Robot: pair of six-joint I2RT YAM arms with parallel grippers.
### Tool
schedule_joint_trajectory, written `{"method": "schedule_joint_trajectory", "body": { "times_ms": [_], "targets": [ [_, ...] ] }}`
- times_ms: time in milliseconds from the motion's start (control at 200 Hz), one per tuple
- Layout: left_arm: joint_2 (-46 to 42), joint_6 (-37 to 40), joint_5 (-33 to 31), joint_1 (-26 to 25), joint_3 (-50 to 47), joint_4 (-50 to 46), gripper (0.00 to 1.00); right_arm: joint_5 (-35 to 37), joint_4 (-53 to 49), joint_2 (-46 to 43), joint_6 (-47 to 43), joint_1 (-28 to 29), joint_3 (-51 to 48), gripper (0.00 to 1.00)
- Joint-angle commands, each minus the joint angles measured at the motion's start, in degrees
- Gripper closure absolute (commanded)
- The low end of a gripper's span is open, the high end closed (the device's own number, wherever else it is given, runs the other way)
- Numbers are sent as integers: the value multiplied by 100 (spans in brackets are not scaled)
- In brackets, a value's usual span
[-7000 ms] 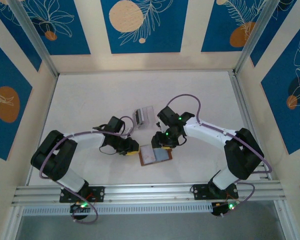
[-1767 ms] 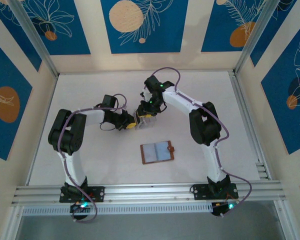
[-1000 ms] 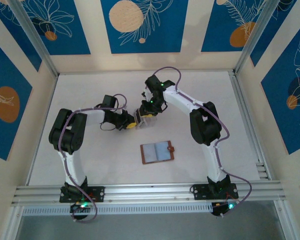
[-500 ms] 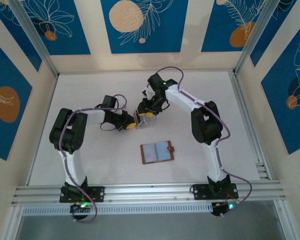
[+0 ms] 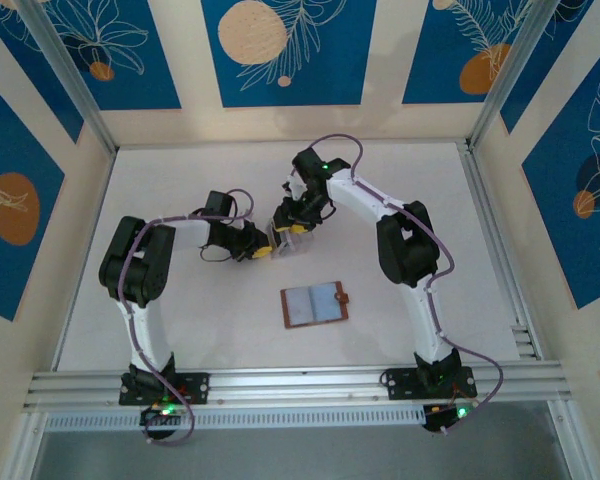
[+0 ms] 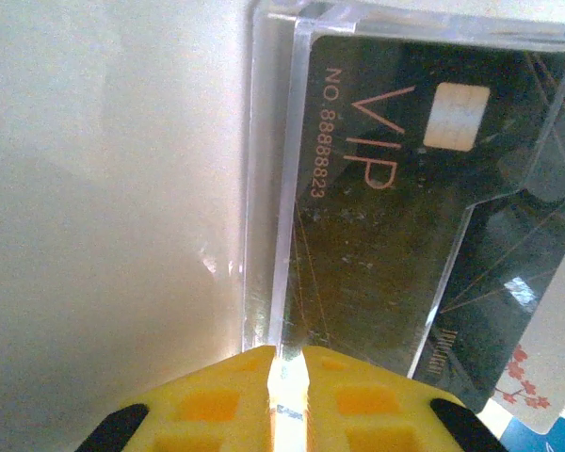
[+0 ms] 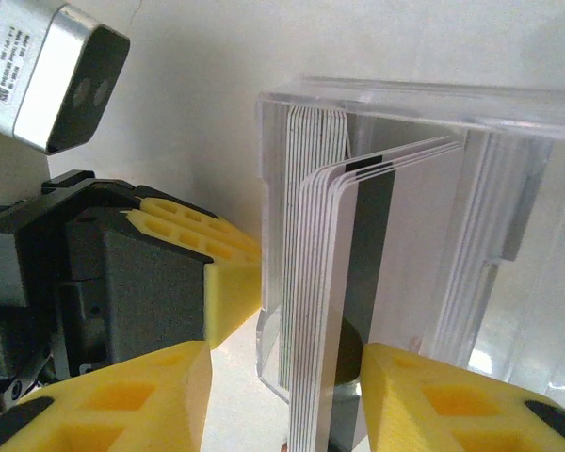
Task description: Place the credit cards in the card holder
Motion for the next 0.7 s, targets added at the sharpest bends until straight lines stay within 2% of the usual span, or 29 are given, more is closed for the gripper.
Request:
{"method": "schedule_joint_trajectory", "body": {
  "times_ms": [0,270,450,695],
  "targets": [
    [156,63,-78,1,-6,75,86,-311,-94,-31,4,87,112,54],
    [185,54,-76,1,-4,93,86,-243,-98,-311,-10,55,65,60],
    [202,45,-70,1,-19,119,86,-211,-154,-345,-35,53,82,67],
    [226,45,-61,1,-19,136,86,-157,-190,-416,-37,44,84,68]
  ]
}}
